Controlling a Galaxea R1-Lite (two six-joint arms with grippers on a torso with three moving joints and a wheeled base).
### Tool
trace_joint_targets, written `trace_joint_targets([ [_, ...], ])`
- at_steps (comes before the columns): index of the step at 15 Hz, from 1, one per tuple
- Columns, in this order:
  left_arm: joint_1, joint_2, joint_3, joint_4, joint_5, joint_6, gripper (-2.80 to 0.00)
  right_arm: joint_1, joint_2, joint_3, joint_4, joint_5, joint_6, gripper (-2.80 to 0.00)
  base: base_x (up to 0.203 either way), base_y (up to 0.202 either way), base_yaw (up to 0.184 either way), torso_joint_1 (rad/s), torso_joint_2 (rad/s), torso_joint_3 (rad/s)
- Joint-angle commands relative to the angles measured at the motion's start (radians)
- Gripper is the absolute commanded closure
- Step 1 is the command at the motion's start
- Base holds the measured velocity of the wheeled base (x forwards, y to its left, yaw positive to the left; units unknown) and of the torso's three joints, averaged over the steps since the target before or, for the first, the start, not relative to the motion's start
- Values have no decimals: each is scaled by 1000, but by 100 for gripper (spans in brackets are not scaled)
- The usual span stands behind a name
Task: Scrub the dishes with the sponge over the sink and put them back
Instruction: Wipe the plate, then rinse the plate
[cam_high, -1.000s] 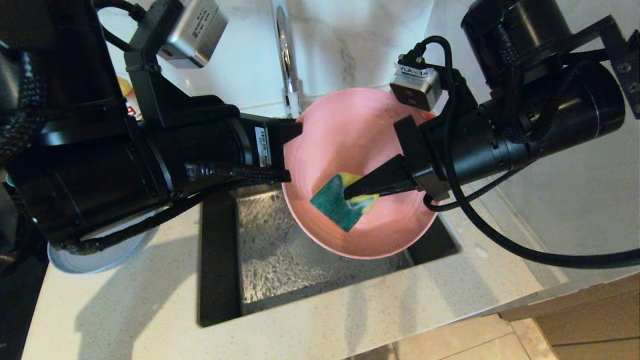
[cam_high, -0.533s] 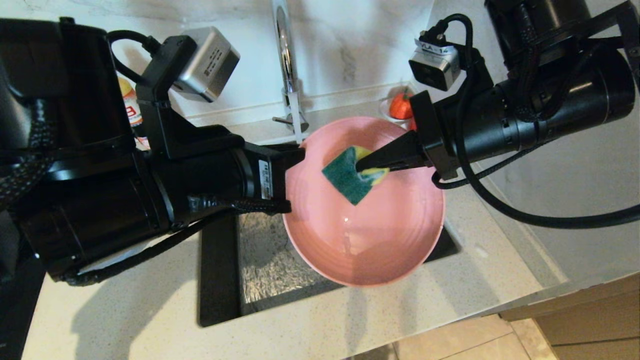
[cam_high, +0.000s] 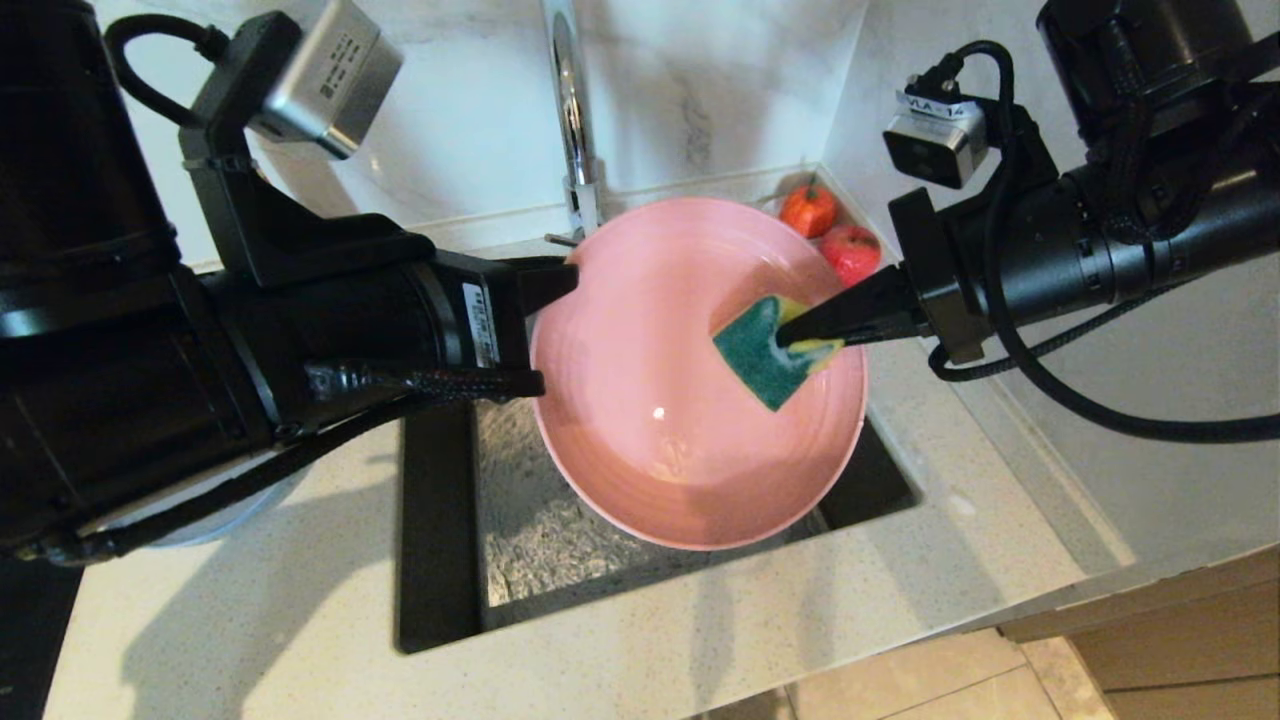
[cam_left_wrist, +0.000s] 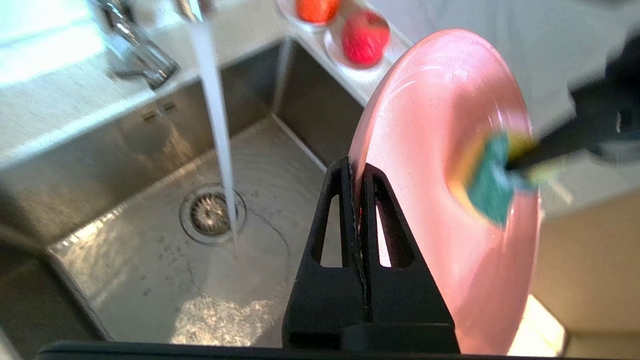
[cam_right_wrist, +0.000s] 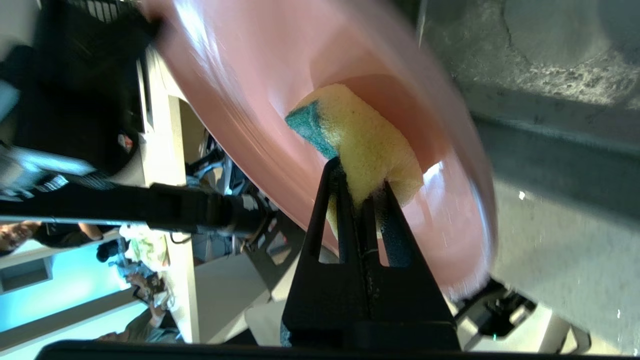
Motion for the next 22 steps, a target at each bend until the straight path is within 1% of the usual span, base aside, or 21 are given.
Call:
trace_joint_targets([
  [1,18,-6,-23,-3,4,-2,0,-2,-34,70,2,4,-13,0,0,0,0,0,0,0],
  [4,24,3,-28,-3,5,-5,0,12,-44,116,0,8,-26,0,0,0,0,0,0,0],
  [7,34,28,-17,-3,9,-17,0,30,-65,112,0,12,-26,0,0,0,0,0,0,0],
  [9,51,54,6,-3,35,-28,0,38,-105,104,-1,13,-25,0,0,0,0,0,0,0],
  [11,58,65,9,-3,42,-50,0,40,-152,80,-2,20,-23,0,0,0,0,0,0,0],
  [14,59,110,9,-1,51,-127,0,38,-208,2,1,44,-18,0,0,0,0,0,0,0],
  [16,65,125,16,13,76,-183,0,27,-229,0,2,42,-17,0,0,0,0,0,0,0],
  [17,74,129,40,14,77,-199,0,17,-235,6,4,41,-17,0,0,0,0,0,0,0],
  [19,98,152,86,10,76,-242,0,4,-252,18,7,39,-18,0,0,0,0,0,0,0],
  [21,137,200,106,5,77,-328,0,-10,-253,23,7,35,-21,0,0,0,0,0,0,0],
  [22,163,215,101,3,75,-359,0,-26,-253,25,8,35,-23,0,0,0,0,0,0,0],
])
